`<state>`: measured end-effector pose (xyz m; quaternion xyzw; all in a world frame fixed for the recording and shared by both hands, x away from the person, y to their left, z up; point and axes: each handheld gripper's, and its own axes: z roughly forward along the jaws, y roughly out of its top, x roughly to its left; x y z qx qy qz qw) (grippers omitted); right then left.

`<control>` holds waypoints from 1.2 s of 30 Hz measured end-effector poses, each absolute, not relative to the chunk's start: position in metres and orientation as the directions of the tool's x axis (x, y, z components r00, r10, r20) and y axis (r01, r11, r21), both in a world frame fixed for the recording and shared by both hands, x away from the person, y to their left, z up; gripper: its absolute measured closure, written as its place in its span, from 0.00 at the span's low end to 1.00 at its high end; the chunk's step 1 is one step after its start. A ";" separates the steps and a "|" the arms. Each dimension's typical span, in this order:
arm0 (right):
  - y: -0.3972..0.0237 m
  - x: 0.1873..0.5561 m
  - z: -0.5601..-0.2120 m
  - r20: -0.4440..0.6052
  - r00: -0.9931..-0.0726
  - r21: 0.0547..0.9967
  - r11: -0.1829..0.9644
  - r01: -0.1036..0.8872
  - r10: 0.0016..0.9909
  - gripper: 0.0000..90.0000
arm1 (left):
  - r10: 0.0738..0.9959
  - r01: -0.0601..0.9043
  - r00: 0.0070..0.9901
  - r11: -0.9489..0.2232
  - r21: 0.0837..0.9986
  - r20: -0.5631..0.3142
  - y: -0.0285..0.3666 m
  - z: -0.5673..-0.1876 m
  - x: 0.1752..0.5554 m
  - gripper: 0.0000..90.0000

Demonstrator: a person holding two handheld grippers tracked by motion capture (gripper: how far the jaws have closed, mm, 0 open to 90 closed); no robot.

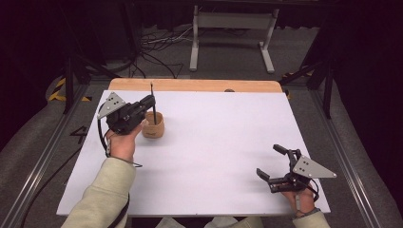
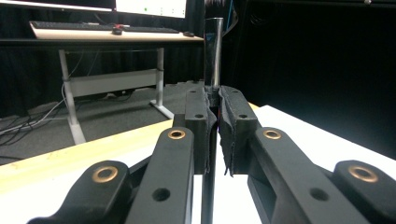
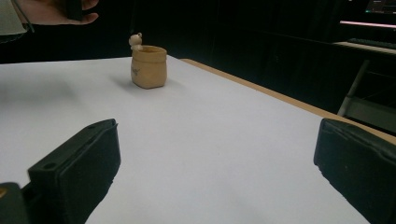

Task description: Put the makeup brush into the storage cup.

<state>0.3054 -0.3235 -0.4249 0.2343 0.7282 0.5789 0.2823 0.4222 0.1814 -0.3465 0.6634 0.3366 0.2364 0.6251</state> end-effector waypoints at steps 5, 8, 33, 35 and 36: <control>-0.324 0.305 -0.425 -0.139 -0.731 0.976 0.219 0.014 0.668 0.01 | 0.749 0.171 0.651 0.017 0.985 -0.126 0.186 -0.345 0.431 0.92; -0.324 0.305 -0.425 -0.138 -0.729 0.976 0.217 0.014 0.670 0.01 | 0.755 0.171 0.645 0.009 0.985 -0.118 0.187 -0.346 0.434 0.92; -0.324 0.304 -0.425 -0.133 -0.733 0.977 0.213 0.016 0.667 0.01 | 0.800 0.188 0.584 0.031 0.982 -0.138 0.183 -0.355 0.452 0.92; -0.324 0.304 -0.425 -0.133 -0.734 0.977 0.213 0.016 0.666 0.01 | 0.800 0.185 0.585 0.026 0.982 -0.132 0.183 -0.356 0.453 0.92; -0.324 0.304 -0.425 -0.133 -0.733 0.977 0.213 0.017 0.667 0.01 | 0.802 0.181 0.584 0.024 0.983 -0.128 0.183 -0.356 0.453 0.92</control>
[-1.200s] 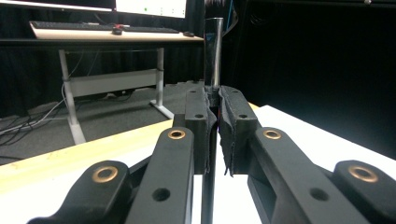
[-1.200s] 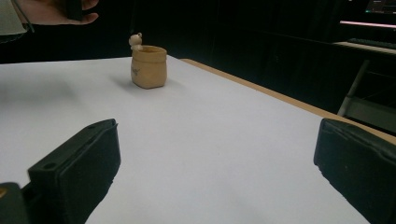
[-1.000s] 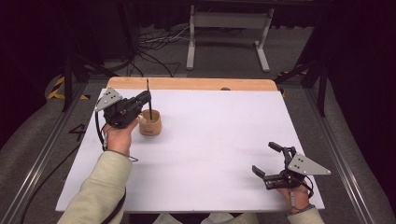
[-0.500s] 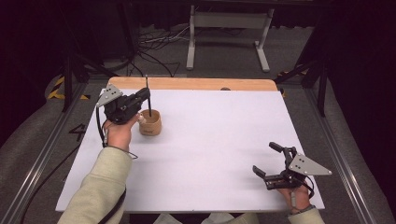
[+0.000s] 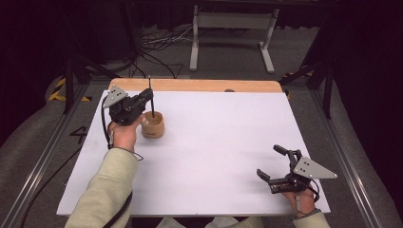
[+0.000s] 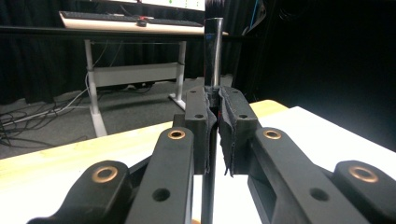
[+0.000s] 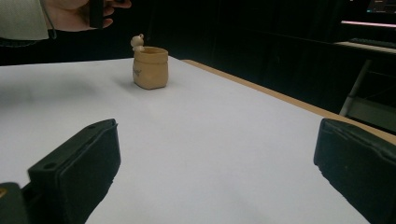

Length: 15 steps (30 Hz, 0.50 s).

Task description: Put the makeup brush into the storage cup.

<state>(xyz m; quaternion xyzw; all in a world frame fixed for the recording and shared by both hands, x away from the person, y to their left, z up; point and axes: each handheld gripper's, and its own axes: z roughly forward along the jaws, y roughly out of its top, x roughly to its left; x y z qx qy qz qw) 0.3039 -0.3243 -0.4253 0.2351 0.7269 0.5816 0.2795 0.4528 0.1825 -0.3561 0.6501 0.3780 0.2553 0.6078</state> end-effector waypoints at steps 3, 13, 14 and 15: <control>-0.324 0.304 -0.425 -0.131 -0.734 0.977 0.211 0.017 0.666 0.01 | 0.812 0.173 0.573 0.006 0.985 -0.106 0.183 -0.359 0.453 0.92; -0.323 0.305 -0.426 -0.129 -0.740 0.977 0.212 0.019 0.660 0.01 | 0.830 0.199 0.546 0.002 0.980 -0.113 0.186 -0.375 0.458 0.92; -0.323 0.305 -0.426 -0.129 -0.740 0.977 0.212 0.019 0.660 0.01 | 0.830 0.199 0.546 0.002 0.980 -0.113 0.186 -0.375 0.458 0.92; -0.323 0.305 -0.427 -0.127 -0.740 0.977 0.212 0.022 0.661 0.01 | 0.831 0.201 0.545 0.001 0.980 -0.112 0.186 -0.376 0.458 0.92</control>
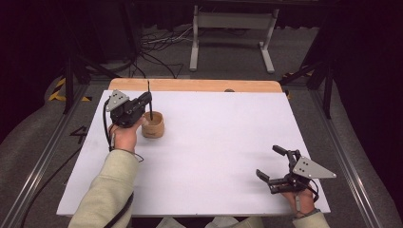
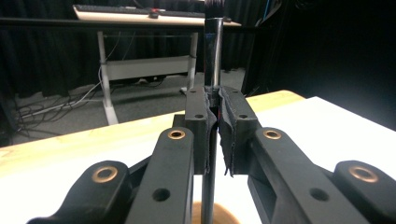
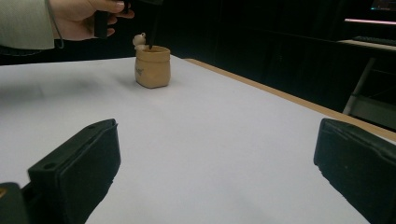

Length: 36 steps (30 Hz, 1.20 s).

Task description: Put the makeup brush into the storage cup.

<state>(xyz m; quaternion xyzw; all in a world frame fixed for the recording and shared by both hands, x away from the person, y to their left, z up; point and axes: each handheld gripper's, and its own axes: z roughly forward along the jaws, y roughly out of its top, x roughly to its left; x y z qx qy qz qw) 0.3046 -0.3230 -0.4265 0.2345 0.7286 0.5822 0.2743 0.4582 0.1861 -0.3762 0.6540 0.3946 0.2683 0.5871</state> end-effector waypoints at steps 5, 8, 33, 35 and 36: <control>-0.322 0.305 -0.427 -0.126 -0.744 0.977 0.212 0.023 0.656 0.01 | 0.831 0.219 0.540 0.016 0.975 -0.135 0.187 -0.383 0.460 0.91; -0.322 0.305 -0.427 -0.125 -0.745 0.977 0.213 0.023 0.655 0.01 | 0.831 0.229 0.537 0.022 0.973 -0.145 0.187 -0.384 0.461 0.91; -0.322 0.305 -0.427 -0.122 -0.745 0.977 0.210 0.025 0.656 0.01 | 0.841 0.295 0.516 -0.001 0.956 -0.159 0.188 -0.393 0.464 0.90; -0.322 0.304 -0.426 -0.128 -0.745 0.977 0.213 0.020 0.655 0.01 | 0.856 0.278 0.497 -0.005 0.960 -0.139 0.187 -0.387 0.462 0.62; -0.322 0.304 -0.426 -0.126 -0.745 0.977 0.213 0.023 0.655 0.01 | 0.857 0.278 0.496 -0.009 0.961 -0.135 0.189 -0.383 0.460 0.49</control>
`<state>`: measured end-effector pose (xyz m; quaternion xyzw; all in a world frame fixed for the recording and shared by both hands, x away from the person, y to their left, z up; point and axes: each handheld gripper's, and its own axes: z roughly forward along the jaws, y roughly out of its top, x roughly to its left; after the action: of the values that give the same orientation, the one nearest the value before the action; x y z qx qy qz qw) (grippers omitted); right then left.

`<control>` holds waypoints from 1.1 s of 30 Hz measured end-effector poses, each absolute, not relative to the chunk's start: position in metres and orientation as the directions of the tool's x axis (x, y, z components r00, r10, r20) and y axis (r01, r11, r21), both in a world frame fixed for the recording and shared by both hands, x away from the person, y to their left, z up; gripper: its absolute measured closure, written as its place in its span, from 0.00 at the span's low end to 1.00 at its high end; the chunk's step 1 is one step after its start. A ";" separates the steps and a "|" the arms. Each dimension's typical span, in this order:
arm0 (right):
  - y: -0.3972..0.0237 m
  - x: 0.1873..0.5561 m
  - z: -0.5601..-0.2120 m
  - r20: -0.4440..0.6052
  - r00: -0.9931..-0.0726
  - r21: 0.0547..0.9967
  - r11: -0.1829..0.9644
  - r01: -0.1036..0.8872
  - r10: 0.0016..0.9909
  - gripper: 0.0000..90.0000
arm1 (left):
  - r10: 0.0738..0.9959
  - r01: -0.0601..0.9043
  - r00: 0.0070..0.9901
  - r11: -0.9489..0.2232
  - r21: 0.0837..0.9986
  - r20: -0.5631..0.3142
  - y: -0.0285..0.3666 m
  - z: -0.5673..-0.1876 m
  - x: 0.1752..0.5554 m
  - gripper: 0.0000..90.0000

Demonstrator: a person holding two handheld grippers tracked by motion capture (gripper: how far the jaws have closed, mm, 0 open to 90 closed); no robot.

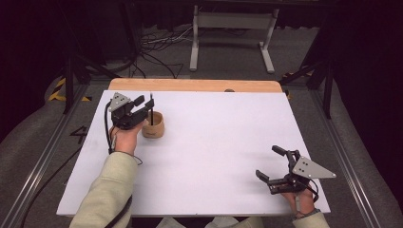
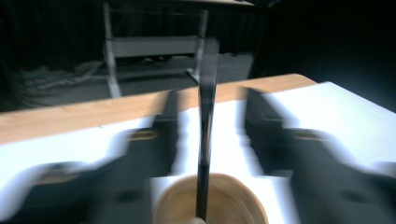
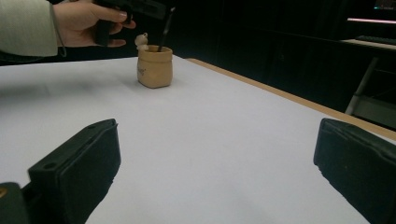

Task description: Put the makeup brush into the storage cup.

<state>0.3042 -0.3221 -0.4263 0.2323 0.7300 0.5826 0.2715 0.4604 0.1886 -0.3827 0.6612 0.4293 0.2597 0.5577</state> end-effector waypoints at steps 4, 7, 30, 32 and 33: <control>-0.322 0.305 -0.427 -0.128 -0.743 0.976 0.216 0.024 0.657 0.01 | 0.846 0.240 0.519 -0.008 0.971 -0.121 0.198 -0.367 0.452 0.32; -0.323 0.306 -0.427 -0.127 -0.740 0.976 0.218 0.027 0.661 0.01 | 0.836 0.242 0.533 -0.003 0.970 -0.130 0.204 -0.362 0.448 0.23; -0.329 0.314 -0.418 -0.094 -0.716 0.977 0.204 0.068 0.692 0.00 | 0.628 0.166 0.775 -0.107 0.980 -0.063 0.223 -0.330 0.374 0.03; -0.330 0.315 -0.417 -0.090 -0.714 0.977 0.200 0.072 0.695 0.00 | 0.615 0.169 0.786 -0.114 0.979 -0.064 0.222 -0.333 0.371 0.03; -0.330 0.316 -0.416 -0.088 -0.715 0.977 0.199 0.072 0.694 0.00 | 0.603 0.167 0.795 -0.120 0.979 -0.062 0.222 -0.335 0.368 0.03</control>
<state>0.3157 -0.3302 -0.4165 0.2639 0.7257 0.5753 0.2699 0.3684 0.2222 -0.3354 0.7265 0.2649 0.1792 0.6082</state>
